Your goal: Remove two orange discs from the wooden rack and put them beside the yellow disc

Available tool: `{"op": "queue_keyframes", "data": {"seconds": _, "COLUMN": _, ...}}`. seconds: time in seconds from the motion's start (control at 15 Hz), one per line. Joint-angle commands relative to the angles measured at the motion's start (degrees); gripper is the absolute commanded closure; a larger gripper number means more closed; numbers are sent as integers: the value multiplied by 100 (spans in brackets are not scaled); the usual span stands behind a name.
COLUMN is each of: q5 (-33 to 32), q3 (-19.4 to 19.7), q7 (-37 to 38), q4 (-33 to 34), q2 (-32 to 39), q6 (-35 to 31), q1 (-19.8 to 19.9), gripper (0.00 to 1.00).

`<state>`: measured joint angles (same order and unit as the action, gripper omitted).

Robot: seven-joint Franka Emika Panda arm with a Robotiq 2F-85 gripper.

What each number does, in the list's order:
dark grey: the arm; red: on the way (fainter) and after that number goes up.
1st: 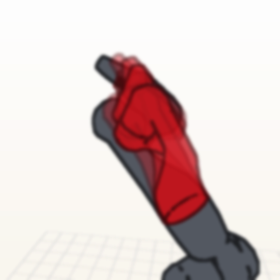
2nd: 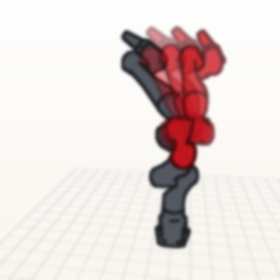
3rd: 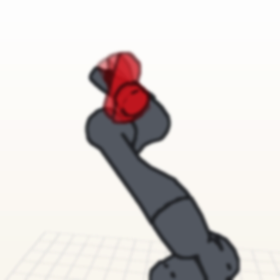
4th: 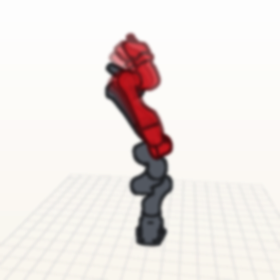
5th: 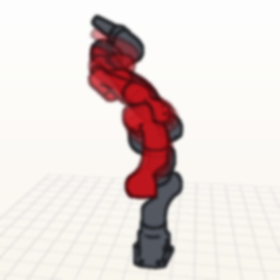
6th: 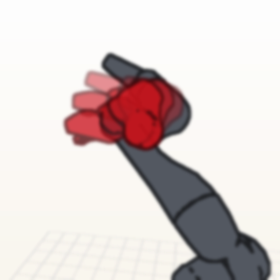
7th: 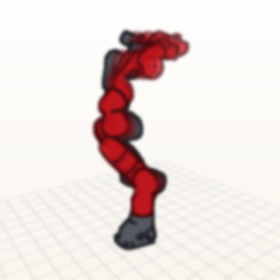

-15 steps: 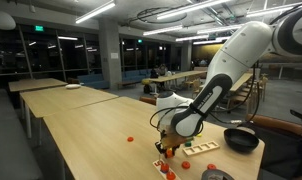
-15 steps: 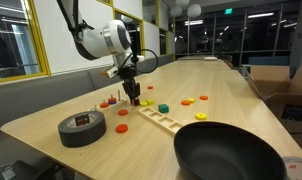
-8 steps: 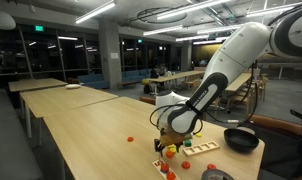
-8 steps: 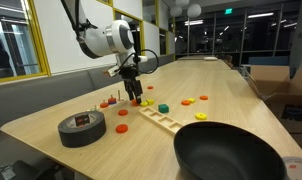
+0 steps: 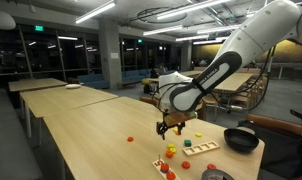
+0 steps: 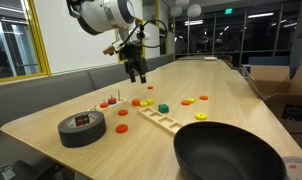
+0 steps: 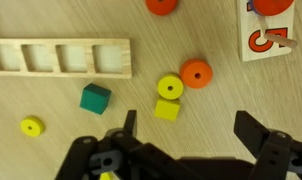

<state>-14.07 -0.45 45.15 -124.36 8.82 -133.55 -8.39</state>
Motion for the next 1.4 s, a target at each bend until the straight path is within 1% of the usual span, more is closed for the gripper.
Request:
{"op": "queue_keyframes", "data": {"seconds": 0.0, "q5": 290, "q3": -94, "q7": -1284, "q4": -203, "q2": -982, "q6": 712, "q1": 196, "gripper": 0}}
{"op": "queue_keyframes", "data": {"seconds": 0.2, "q5": 487, "q3": -75, "q7": -2408, "q4": -230, "q2": -1666, "q6": 1332, "q1": 324, "gripper": 0}}
{"op": "queue_keyframes", "data": {"seconds": 0.47, "q5": 970, "q3": 14, "q7": -3892, "q4": -107, "q2": -2380, "q6": 2196, "q1": 436, "gripper": 0}}
{"op": "queue_keyframes", "data": {"seconds": 0.67, "q5": 1143, "q3": 102, "q7": -4651, "q4": -87, "q2": -2770, "q6": 2710, "q1": 494, "gripper": 0}}
{"op": "queue_keyframes", "data": {"seconds": 1.0, "q5": 1225, "q3": 312, "q7": -5375, "q4": -183, "q2": -3163, "q6": 3190, "q1": 585, "gripper": 0}}
{"op": "queue_keyframes", "data": {"seconds": 1.33, "q5": 1325, "q3": 415, "q7": -5421, "q4": -319, "q2": -3321, "q6": 3370, "q1": 649, "gripper": 0}}
